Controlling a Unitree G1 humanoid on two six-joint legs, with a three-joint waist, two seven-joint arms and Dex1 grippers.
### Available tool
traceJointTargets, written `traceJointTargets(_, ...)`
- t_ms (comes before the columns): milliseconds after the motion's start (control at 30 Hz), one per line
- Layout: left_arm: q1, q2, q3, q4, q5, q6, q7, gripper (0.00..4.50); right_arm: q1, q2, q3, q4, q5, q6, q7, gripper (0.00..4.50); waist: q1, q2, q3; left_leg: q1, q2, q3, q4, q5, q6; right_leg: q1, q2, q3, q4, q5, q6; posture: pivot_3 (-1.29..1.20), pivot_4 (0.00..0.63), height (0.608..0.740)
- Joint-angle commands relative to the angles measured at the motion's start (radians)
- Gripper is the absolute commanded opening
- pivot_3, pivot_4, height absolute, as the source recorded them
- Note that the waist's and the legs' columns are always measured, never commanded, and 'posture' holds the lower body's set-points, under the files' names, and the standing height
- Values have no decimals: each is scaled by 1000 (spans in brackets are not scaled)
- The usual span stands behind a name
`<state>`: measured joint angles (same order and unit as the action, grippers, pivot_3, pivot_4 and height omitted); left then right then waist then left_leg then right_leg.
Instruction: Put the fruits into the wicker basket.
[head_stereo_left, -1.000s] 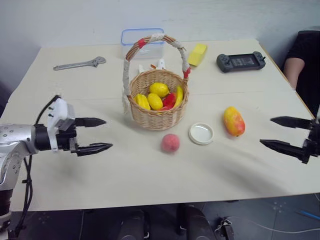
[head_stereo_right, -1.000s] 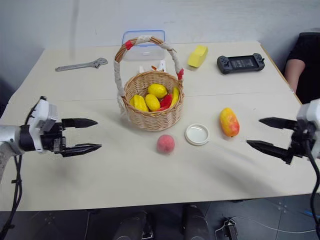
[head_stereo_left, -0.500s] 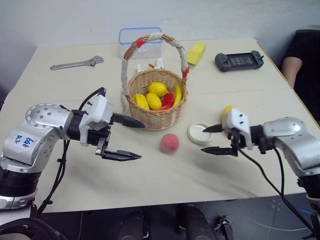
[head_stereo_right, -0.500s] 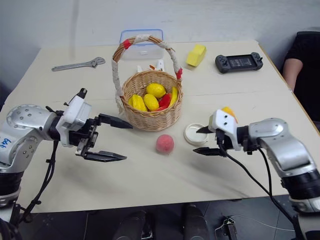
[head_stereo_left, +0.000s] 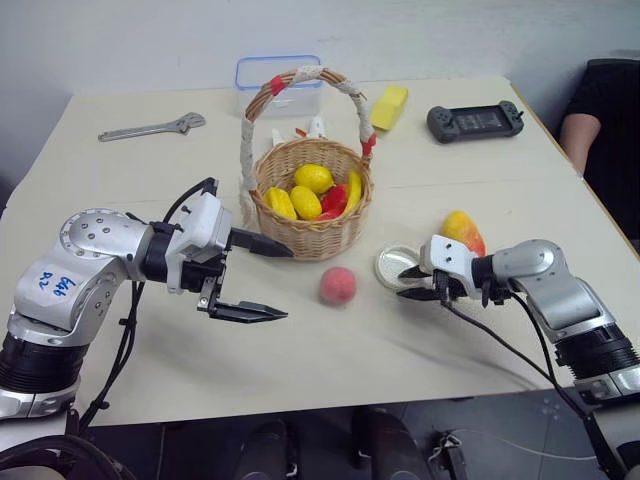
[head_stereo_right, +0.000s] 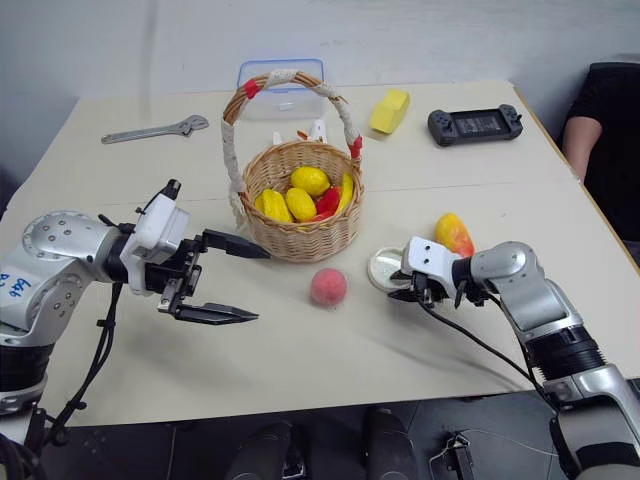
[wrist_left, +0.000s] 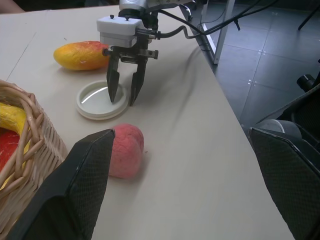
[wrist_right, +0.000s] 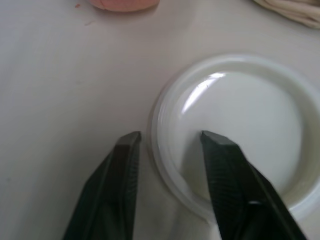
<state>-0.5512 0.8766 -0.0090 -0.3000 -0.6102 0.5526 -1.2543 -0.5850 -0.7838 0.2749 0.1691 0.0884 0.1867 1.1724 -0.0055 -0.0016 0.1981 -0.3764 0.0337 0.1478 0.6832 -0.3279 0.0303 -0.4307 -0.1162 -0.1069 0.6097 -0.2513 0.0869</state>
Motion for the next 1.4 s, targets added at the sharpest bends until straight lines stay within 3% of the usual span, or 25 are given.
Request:
traceJointTargets(33, -25, -10, -2, 1, 20, -27, 5, 4500, -11, 8, 12, 32, -64, -75, -22, 450, -1, 0, 0, 0, 0, 0, 0, 0, 0, 0, 0, 0, 0, 0, 0, 0, 150, 740)
traceJointTargets(100, -34, -21, -10, 9, 29, -34, 5, 4500, -1, 17, -5, 27, -57, -93, -23, 48, -1, 0, 0, 1, 0, 0, 1, 0, 0, 1, 0, 1, 0, 0, 0, 0, 150, 740)
traceJointTargets(233, -44, -46, -21, 19, 41, -44, 4, 4500, 57, 9, -71, -84, 9, -77, -21, 48, 0, 0, 0, 2, 0, 0, 1, 0, 0, 1, 0, 1, 1, 0, 0, 0, 150, 740)
traceJointTargets(333, -53, -68, -33, 27, 45, -47, 7, 4500, 112, -19, -166, -251, 112, 59, -29, 47, 2, 0, 0, 1, 0, 0, 0, 0, 0, 1, 0, 1, 3, 0, 0, 0, 150, 740)
traceJointTargets(433, -59, -86, -38, 34, 49, -53, 4, 4500, 169, -115, -324, -439, 228, 206, -21, 47, 7, 0, 0, 0, 0, 0, 1, 0, 0, 0, 0, 1, 2, 0, 0, 0, 150, 740)
traceJointTargets(567, -69, -113, -50, 59, 64, -73, 4, 4500, 230, -246, -574, -545, 343, 396, -34, 47, 9, -1, 0, 0, -1, -1, 1, -1, 1, 1, -1, 0, -2, 0, 0, 0, 150, 740)
traceJointTargets(733, -78, -144, -65, 94, 81, -102, -4, 4500, 512, -360, -852, -556, 293, 448, 56, 47, 18, -1, -1, 0, 0, -1, 0, -1, 1, 1, 0, 0, -4, 0, 0, 0, 150, 740)
traceJointTargets(867, -86, -184, -95, 131, 117, -148, 1, 4500, 763, -304, -952, -484, 193, 367, 40, 47, 27, -2, 0, 0, -1, 0, 0, -2, 2, 2, 0, 1, -5, 1, 1, 0, 150, 740)
traceJointTargets(1067, -100, -221, -110, 152, 137, -164, 3, 4500, 823, -192, -907, -368, 163, 302, -78, 47, 19, -3, 0, 2, -1, 0, 0, -2, 3, 3, 0, 3, -5, 2, 2, 0, 150, 740)
traceJointTargets(1167, -110, -230, -122, 177, 161, -181, -1, 4500, 828, -178, -902, -350, 196, 316, -74, 779, 16, -2, 0, 2, -1, 0, 0, -2, 2, 3, 0, 3, -4, 1, 2, 0, 150, 740)
traceJointTargets(1400, -118, -266, -169, 254, 262, -238, 43, 4500, 807, -196, -910, -356, 265, 326, -57, 3206, 17, -3, 0, 2, -1, 0, 0, -2, 3, 3, 0, 3, -5, 1, 2, 0, 150, 740)
